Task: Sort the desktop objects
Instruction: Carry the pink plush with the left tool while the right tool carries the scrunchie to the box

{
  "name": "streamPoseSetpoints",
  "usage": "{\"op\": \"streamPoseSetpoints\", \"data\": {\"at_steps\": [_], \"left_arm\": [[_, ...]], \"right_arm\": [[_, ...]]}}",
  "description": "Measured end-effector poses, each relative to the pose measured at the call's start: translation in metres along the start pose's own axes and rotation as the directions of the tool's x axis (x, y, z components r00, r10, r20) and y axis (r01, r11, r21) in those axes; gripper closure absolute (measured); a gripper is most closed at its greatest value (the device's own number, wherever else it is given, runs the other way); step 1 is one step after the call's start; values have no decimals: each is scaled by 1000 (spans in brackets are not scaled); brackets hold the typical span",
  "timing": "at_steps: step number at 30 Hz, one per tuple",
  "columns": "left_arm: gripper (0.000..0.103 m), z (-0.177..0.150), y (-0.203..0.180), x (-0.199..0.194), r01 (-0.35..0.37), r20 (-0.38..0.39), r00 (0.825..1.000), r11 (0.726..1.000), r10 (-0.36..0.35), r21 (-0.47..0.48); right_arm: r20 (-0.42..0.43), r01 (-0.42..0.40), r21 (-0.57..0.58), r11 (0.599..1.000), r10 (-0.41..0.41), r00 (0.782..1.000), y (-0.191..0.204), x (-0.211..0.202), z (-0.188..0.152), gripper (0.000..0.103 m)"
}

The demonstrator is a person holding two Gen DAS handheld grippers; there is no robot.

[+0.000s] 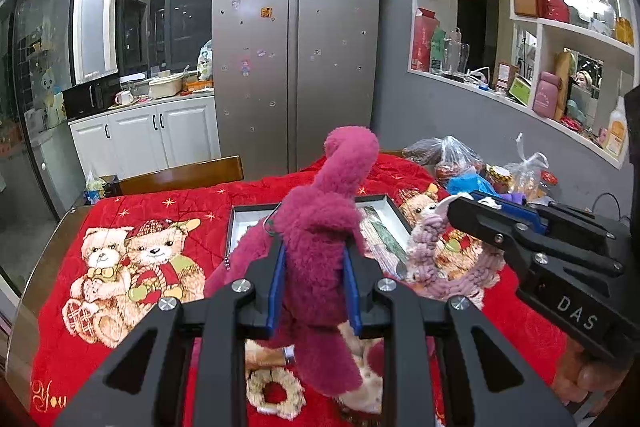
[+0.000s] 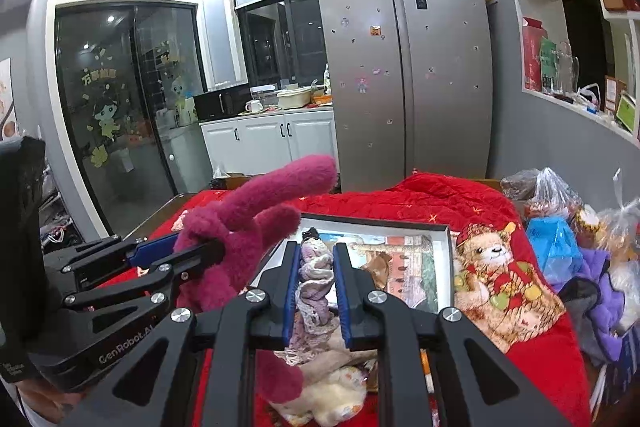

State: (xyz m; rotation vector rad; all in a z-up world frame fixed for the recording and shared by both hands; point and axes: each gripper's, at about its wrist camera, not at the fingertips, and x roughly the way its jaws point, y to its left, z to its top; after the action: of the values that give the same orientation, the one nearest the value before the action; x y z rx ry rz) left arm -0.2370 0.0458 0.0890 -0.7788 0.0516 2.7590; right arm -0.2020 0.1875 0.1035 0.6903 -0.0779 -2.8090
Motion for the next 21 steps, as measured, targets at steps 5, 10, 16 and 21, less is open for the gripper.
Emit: {"op": "streamPoseSetpoints", "data": {"at_steps": [5,10,16,21], "left_arm": [[77,24,4,40,-14,-17,1000,1000,14,12],[77,46,11,98,-31,-43,999,999,31,12],[77,60,20,176,-38,-87,995,999,38,5],[77,41,37,222,-18,-150,989,999,12,-38]], "right_arm": [[-18,63,-29,998,-64,998,-10,24,16,86],[-31,107,-6,994,-107,994,-32,62,37,86],[-73,136,-6,991,-136,988,-61,130,52,86],[-120,141,22,990,-138,983,-90,179,48,86]]}}
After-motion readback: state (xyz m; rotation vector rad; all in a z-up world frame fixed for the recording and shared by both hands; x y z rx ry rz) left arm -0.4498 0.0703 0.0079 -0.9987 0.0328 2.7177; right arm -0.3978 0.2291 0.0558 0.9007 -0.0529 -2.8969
